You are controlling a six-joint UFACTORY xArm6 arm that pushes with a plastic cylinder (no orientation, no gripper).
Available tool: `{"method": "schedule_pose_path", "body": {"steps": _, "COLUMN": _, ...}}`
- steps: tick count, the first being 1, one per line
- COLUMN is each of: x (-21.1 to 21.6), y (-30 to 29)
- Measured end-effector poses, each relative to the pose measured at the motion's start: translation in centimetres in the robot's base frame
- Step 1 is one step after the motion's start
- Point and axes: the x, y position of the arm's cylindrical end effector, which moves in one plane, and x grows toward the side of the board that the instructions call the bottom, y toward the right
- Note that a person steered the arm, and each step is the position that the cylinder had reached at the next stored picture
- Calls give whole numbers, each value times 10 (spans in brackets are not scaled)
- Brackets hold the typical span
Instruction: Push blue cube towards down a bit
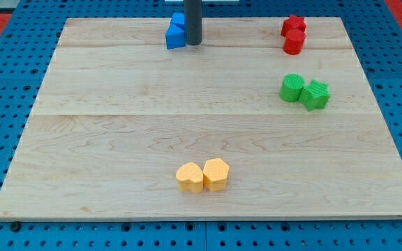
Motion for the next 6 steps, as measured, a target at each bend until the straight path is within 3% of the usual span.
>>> {"method": "schedule_pose_path", "body": {"steps": 1, "x": -9, "y": 18}}
{"method": "schedule_pose_path", "body": {"steps": 3, "x": -66, "y": 22}}
{"method": "schedule_pose_path", "body": {"steps": 6, "x": -71, "y": -15}}
